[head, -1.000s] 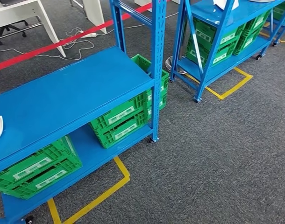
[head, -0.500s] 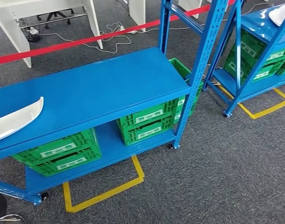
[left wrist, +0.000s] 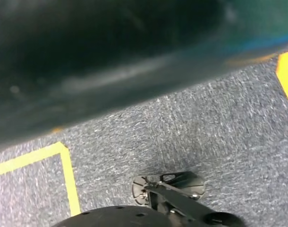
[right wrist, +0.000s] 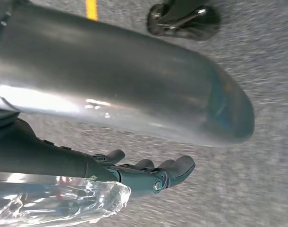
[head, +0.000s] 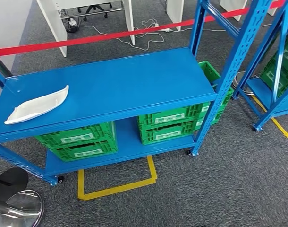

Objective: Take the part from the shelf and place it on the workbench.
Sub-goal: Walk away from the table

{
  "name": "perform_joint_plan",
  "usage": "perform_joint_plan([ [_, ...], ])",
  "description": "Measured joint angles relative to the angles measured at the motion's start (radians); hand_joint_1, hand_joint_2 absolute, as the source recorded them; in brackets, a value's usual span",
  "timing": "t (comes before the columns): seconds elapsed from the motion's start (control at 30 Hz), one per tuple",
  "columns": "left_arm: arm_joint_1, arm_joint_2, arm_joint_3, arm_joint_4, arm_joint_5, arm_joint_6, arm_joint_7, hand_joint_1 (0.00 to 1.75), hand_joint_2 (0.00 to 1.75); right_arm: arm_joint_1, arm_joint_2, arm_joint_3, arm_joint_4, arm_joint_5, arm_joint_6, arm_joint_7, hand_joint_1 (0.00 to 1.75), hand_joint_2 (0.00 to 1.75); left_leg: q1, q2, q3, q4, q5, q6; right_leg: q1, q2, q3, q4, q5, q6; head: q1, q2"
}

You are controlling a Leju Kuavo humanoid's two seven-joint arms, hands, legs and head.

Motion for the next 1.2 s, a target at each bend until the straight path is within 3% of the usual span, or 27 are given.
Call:
perform_joint_plan([
  [0.07,-0.005,0.003,0.004,-0.001,-0.004,0.0,-0.001,0.0,0.0,-0.004,0.001,-0.004,0.0,-0.005,0.004,-0.014,0.0,0.0,-0.012,0.043,0.048,-0.094,0.022,0.016,0.005,-0.022,0.003,0.001,-0.005,0.005,0.0,0.0],
  [0.1,-0.006,0.004,0.006,-0.002,-0.006,0.001,-0.002,0.0,0.0,-0.006,0.001,-0.006,0.0,-0.008,0.006,-0.02,0.0,0.0,-0.016,0.049,0.052,-0.107,0.019,0.019,0.007,-0.034,0.004,0.001,-0.007,0.009,-0.001,0.0],
  [0.17,-0.002,0.005,0.008,-0.002,-0.01,0.001,-0.002,0.0,0.0,-0.012,0.001,-0.01,0.0,-0.012,0.01,-0.029,0.0,0.0,-0.013,0.026,0.051,-0.118,0.024,0.023,0.008,-0.049,0.008,-0.002,-0.011,0.017,-0.002,0.0],
  [0.23,0.001,0.006,0.01,-0.002,-0.013,0.0,-0.004,0.0,0.0,-0.016,0.001,-0.014,0.0,-0.018,0.012,-0.04,0.0,0.0,-0.005,0.004,0.057,-0.131,0.033,0.031,0.006,-0.005,-0.004,0.032,-0.037,0.027,0.0,0.0],
  [0.3,-0.003,0.007,0.01,-0.003,-0.016,-0.002,-0.005,0.0,0.0,-0.016,0.0,-0.019,0.0,-0.027,0.014,-0.05,0.0,0.0,-0.001,-0.017,0.058,-0.136,0.039,0.036,0.003,0.056,-0.057,0.145,-0.096,0.033,0.006,0.0],
  [0.37,-0.005,0.006,0.012,-0.003,-0.018,-0.004,-0.007,0.0,0.0,-0.016,-0.001,-0.026,0.0,-0.036,0.014,-0.06,0.0,0.0,-0.001,-0.036,0.057,-0.135,0.039,0.038,0.002,0.073,-0.121,0.262,-0.132,0.036,0.008,0.0],
  [0.4,-0.004,0.006,0.013,-0.003,-0.019,-0.004,-0.007,0.0,0.0,-0.016,-0.001,-0.028,0.0,-0.039,0.014,-0.062,0.0,0.0,-0.001,-0.043,0.059,-0.135,0.038,0.037,0.001,0.074,-0.135,0.276,-0.122,0.038,0.008,0.0],
  [0.43,-0.004,0.006,0.014,-0.003,-0.019,-0.004,-0.007,0.0,0.0,-0.016,-0.001,-0.03,0.0,-0.041,0.014,-0.064,0.0,0.0,0.0,-0.049,0.061,-0.134,0.037,0.036,0.0,0.074,-0.13,0.25,-0.092,0.039,0.008,0.0],
  [0.5,-0.003,0.005,0.016,-0.003,-0.019,-0.002,-0.007,0.0,0.0,-0.017,-0.002,-0.033,0.0,-0.043,0.015,-0.064,0.0,0.0,0.0,-0.057,0.067,-0.131,0.031,0.029,-0.004,0.076,-0.078,0.12,-0.014,0.04,0.009,0.0],
  [0.53,-0.004,0.006,0.017,-0.004,-0.02,-0.002,-0.007,0.0,0.0,-0.018,-0.003,-0.035,0.0,-0.043,0.016,-0.063,0.0,0.0,-0.001,-0.06,0.067,-0.126,0.027,0.023,-0.005,0.079,-0.05,0.06,0.01,0.038,0.009,0.0],
  [0.6,-0.005,0.007,0.021,-0.004,-0.024,-0.001,-0.008,0.0,0.87,-0.019,-0.003,-0.036,0.0,-0.041,0.018,-0.053,0.0,0.0,-0.006,-0.062,0.063,-0.118,0.022,0.023,-0.008,0.084,-0.026,0.007,0.021,0.032,0.009,0.0],
  [0.67,-0.005,0.009,0.024,-0.005,-0.028,0.0,-0.008,0.0,1.75,-0.017,-0.003,-0.037,0.0,-0.04,0.019,-0.046,0.0,0.87,-0.008,-0.062,0.06,-0.116,0.023,0.037,-0.008,0.084,-0.025,0.002,0.025,0.028,0.008,0.0],
  [0.73,-0.005,0.009,0.024,-0.005,-0.039,0.002,0.002,0.0,1.75,-0.016,-0.003,-0.037,0.0,-0.037,0.023,-0.043,0.0,1.75,-0.008,-0.062,0.06,-0.118,0.025,0.046,-0.006,0.085,-0.025,0.002,0.024,0.027,0.008,0.0],
  [0.77,-0.006,0.009,0.025,-0.005,-0.048,0.001,0.013,0.0,1.75,-0.016,-0.003,-0.037,0.0,-0.034,0.028,-0.04,0.0,1.75,-0.007,-0.062,0.061,-0.119,0.025,0.047,-0.004,0.085,-0.025,0.002,0.023,0.024,0.008,0.0],
  [0.9,-0.005,0.01,0.025,-0.005,-0.06,-0.046,0.036,0.0,0.0,-0.018,-0.003,-0.038,0.0,-0.043,0.05,-0.051,0.0,1.75,-0.005,-0.062,0.062,-0.123,0.026,0.043,0.0,0.084,-0.025,0.003,0.02,0.015,0.008,0.0],
  [0.97,-0.005,0.009,0.028,-0.005,-0.049,-0.073,0.031,0.0,0.0,-0.019,-0.003,-0.041,0.0,-0.055,0.053,-0.08,0.0,1.75,-0.004,-0.062,0.062,-0.125,0.026,0.033,0.002,0.084,-0.025,0.003,0.019,0.014,0.008,0.0],
  [1.07,-0.005,0.007,0.032,-0.005,-0.046,-0.081,0.033,0.0,0.0,-0.021,-0.003,-0.044,0.0,-0.059,0.051,-0.099,0.0,0.44,-0.001,-0.062,0.064,-0.128,0.025,0.006,0.003,0.084,-0.025,0.004,0.018,0.012,0.008,0.0],
  [1.1,-0.005,0.006,0.032,-0.005,-0.046,-0.082,0.035,0.0,0.0,-0.022,-0.004,-0.044,0.0,-0.059,0.05,-0.101,0.0,0.0,0.0,-0.062,0.064,-0.128,0.025,0.002,0.003,0.084,-0.025,0.004,0.018,0.012,0.008,0.0],
  [1.2,-0.005,0.006,0.034,-0.005,-0.046,-0.081,0.036,0.0,0.0,-0.022,-0.004,-0.047,0.0,-0.065,0.05,-0.098,0.0,0.0,-0.001,-0.062,0.064,-0.128,0.025,0.001,0.002,0.084,-0.024,0.004,0.018,0.012,0.009,0.0],
])
